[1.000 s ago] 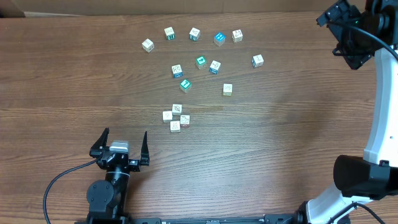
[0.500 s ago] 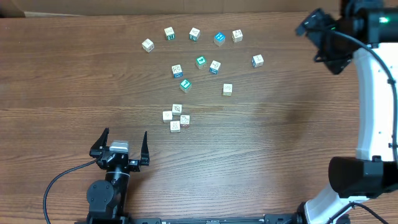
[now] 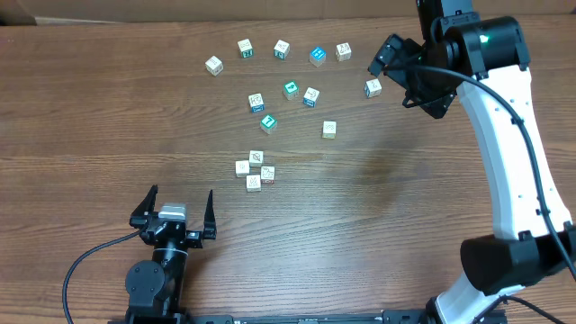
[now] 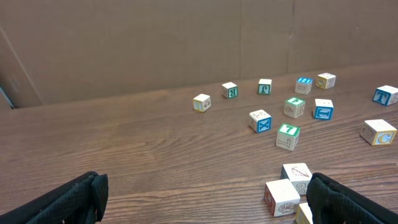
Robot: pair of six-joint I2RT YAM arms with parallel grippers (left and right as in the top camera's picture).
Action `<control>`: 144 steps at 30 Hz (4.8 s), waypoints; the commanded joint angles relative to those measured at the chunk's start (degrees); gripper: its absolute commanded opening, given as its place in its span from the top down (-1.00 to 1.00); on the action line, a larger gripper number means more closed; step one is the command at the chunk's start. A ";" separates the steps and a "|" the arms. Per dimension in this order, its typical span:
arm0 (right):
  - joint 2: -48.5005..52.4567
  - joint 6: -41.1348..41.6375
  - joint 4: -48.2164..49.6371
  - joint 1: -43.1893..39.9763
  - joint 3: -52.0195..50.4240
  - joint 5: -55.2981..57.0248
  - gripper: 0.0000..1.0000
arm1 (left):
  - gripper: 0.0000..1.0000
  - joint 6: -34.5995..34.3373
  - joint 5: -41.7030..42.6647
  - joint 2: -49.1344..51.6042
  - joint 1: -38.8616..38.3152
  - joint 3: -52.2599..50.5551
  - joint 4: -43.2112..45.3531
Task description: Form a circle
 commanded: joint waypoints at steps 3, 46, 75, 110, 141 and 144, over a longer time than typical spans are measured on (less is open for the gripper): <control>-6.01 -0.15 0.11 1.09 -0.13 0.15 -1.00 | -0.99 1.46 -0.17 -0.63 0.33 -0.20 0.04; -27.34 -17.84 38.53 5.03 -55.01 3.17 -1.00 | -0.99 1.46 -0.17 -0.61 0.33 -0.20 0.04; -28.04 -21.22 48.87 5.03 -67.52 7.17 -1.00 | -0.99 1.46 -0.17 -0.61 0.33 -0.20 0.04; -42.12 -20.96 66.95 2.43 -86.71 4.57 -1.00 | -0.99 1.46 -0.17 -0.61 0.33 -0.20 0.04; -74.29 -20.81 98.27 -3.54 -119.14 -4.17 -1.00 | -0.99 1.46 -0.17 -0.61 0.33 -0.20 0.04; -76.26 -20.79 97.13 -3.72 -118.97 -4.42 -1.00 | -0.99 1.46 -0.17 -0.61 0.33 -0.20 0.04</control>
